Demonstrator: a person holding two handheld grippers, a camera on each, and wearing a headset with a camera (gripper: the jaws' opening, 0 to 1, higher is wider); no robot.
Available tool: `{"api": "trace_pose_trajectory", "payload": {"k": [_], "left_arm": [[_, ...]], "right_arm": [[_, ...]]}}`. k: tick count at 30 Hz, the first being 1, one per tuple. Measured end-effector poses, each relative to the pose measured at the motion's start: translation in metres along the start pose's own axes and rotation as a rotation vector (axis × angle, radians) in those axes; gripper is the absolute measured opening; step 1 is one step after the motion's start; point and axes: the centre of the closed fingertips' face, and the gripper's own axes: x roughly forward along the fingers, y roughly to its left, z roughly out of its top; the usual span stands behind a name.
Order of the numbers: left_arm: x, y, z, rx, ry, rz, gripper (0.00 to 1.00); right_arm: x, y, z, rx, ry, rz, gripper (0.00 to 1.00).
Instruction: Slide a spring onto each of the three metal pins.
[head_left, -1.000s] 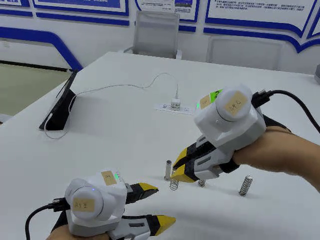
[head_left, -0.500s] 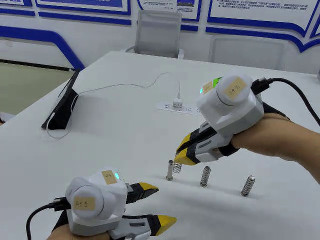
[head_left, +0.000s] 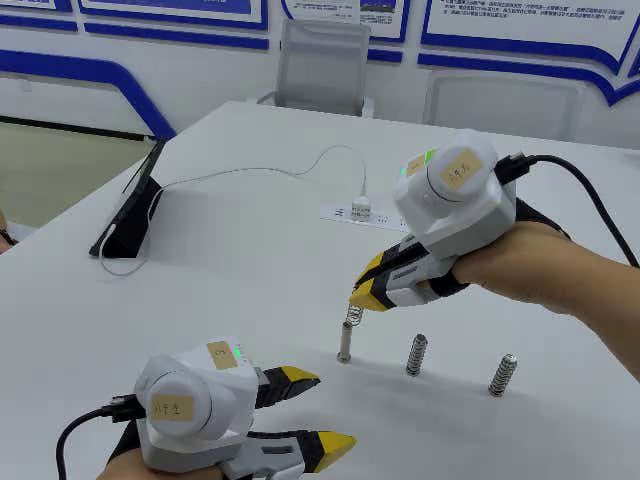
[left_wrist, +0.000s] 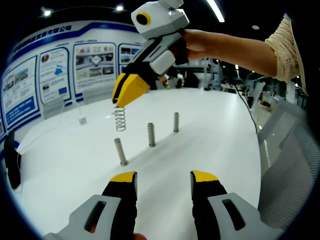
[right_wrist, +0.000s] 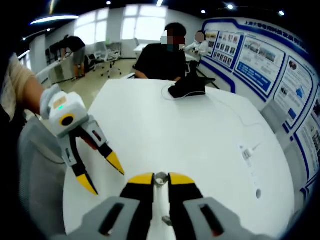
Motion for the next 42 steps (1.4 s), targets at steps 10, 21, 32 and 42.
{"api": "trace_pose_trajectory", "payload": {"k": [10,21,32,42], "left_arm": [[-0.002,0.001,-0.001,-0.001,0.006,0.004,0.43],[-0.003,0.003,-0.005,-0.006,0.011,0.005,0.42],[-0.002,0.002,-0.006,-0.010,0.012,0.003,0.42],[-0.003,0.004,-0.008,-0.015,0.014,0.008,0.42]], "right_arm": [[0.012,-0.006,-0.005,0.026,0.008,-0.003,0.12],[0.021,-0.010,-0.011,0.047,0.025,-0.001,0.12],[0.029,-0.008,-0.017,0.051,0.044,0.004,0.12],[0.041,-0.006,-0.027,0.066,0.069,0.010,0.12]]}}
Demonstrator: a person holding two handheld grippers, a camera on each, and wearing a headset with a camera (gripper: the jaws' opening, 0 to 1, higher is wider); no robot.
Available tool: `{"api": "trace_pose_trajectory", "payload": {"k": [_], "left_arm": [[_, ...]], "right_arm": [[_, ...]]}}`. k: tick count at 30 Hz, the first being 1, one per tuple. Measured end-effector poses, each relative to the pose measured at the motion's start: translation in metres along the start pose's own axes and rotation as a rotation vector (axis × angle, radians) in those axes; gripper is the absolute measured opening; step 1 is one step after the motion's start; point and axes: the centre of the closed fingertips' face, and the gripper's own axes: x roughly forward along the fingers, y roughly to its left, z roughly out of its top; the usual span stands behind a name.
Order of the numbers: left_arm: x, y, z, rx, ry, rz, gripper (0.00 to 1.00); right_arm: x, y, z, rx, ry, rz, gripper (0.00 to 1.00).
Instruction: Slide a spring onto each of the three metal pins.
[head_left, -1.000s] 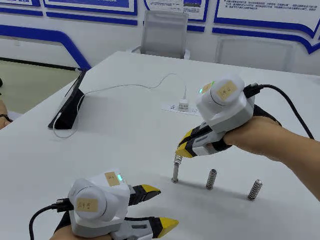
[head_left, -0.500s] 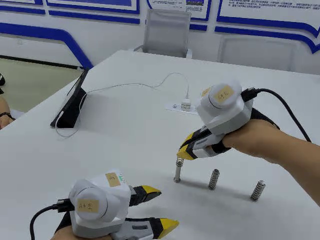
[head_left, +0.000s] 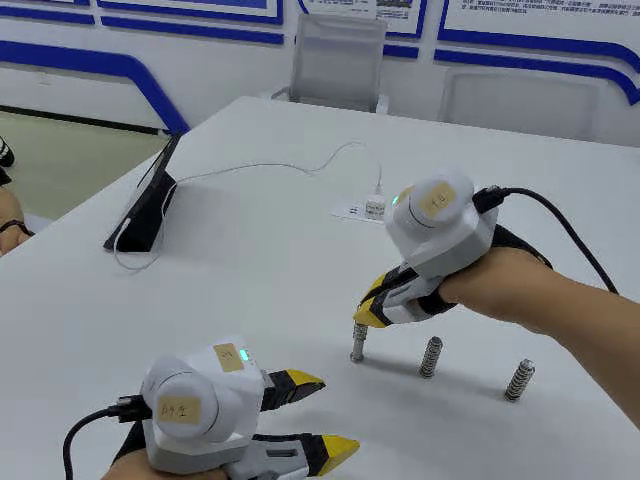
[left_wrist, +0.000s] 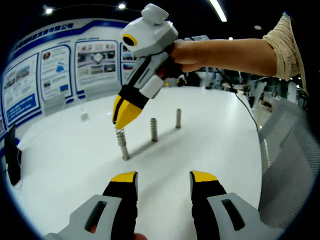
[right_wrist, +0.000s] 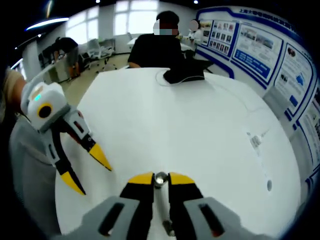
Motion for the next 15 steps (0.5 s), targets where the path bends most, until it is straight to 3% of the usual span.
{"api": "trace_pose_trajectory", "payload": {"k": [15], "left_arm": [[0.000,0.002,-0.001,-0.006,-0.001,0.003,0.42]], "right_arm": [[0.011,0.006,-0.012,0.027,0.025,0.013,0.12]]}}
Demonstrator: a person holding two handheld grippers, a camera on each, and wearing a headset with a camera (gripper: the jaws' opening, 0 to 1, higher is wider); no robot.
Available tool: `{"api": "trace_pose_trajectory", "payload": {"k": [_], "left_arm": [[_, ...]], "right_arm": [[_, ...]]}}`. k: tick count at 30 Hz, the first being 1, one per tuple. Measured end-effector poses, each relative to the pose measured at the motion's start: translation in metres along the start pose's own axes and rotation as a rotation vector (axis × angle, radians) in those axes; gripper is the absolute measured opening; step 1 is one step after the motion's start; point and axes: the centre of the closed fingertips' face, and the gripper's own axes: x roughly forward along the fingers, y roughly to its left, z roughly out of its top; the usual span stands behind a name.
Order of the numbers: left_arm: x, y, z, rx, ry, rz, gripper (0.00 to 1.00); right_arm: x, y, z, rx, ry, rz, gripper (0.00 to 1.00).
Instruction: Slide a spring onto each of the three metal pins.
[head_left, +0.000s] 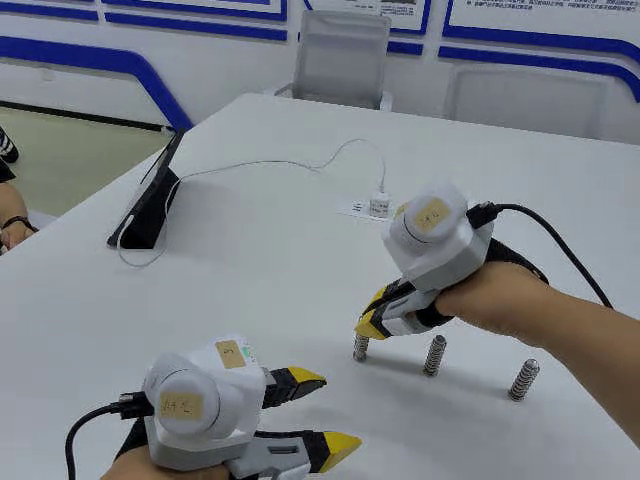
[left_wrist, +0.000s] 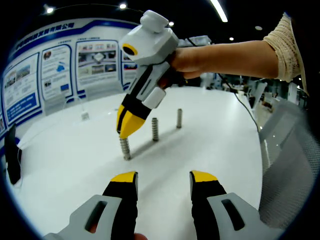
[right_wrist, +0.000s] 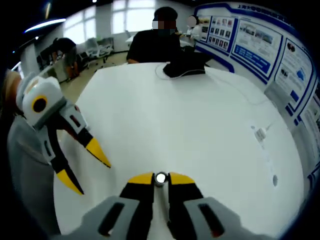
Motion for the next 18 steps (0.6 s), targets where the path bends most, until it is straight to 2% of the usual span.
{"api": "trace_pose_trajectory", "payload": {"k": [16,18], "left_arm": [[0.0011,-0.0009,0.0007,-0.001,-0.001,-0.002,0.42],[0.0007,-0.0002,0.0009,-0.001,-0.002,0.000,0.42]], "right_arm": [[0.0089,0.0063,-0.0090,-0.007,0.032,0.004,0.12],[0.0094,0.0057,-0.0075,0.001,0.017,0.001,0.12]]}}
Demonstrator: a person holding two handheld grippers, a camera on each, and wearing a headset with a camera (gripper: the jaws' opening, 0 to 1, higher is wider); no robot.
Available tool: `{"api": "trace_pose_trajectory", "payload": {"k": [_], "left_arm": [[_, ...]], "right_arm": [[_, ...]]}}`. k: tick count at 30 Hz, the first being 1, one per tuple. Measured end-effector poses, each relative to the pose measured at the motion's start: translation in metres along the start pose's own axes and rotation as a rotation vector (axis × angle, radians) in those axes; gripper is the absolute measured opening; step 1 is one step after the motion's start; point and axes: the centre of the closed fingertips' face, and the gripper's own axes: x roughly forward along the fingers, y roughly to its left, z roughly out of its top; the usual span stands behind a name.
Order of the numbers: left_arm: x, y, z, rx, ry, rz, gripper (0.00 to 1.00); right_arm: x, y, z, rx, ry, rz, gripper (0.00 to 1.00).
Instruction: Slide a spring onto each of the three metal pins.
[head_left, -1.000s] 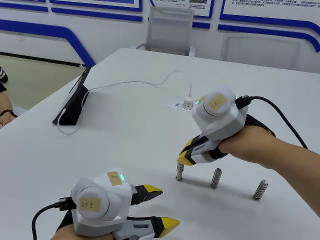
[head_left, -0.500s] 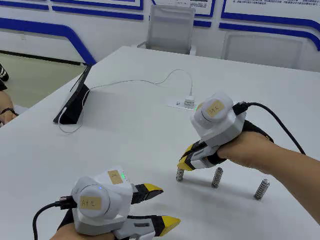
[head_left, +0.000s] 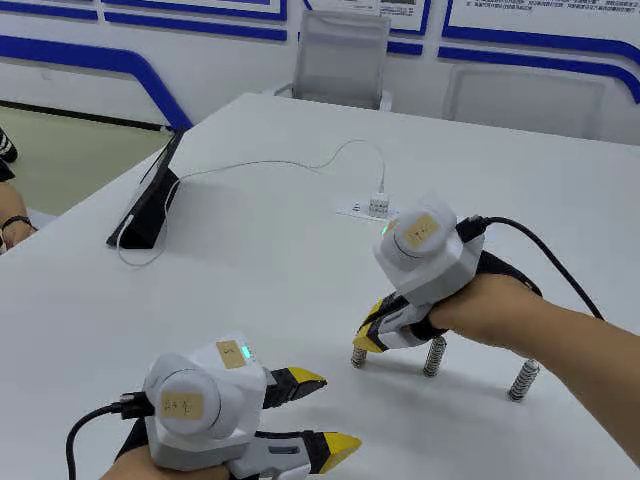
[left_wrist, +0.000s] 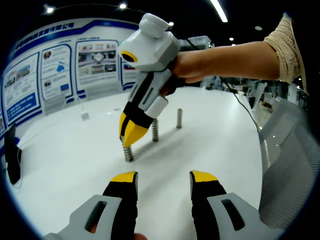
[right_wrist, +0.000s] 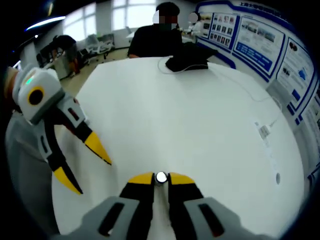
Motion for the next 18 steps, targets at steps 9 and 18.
{"api": "trace_pose_trajectory", "payload": {"k": [9,18], "left_arm": [[0.0002,0.0006,0.0014,0.001,0.000,0.000,0.42],[-0.0002,0.0017,0.0029,0.003,-0.002,0.003,0.43]], "right_arm": [[0.0000,0.0001,-0.0028,-0.016,0.011,0.001,0.16],[-0.0081,0.0001,-0.0048,-0.004,-0.008,-0.015,0.17]]}}
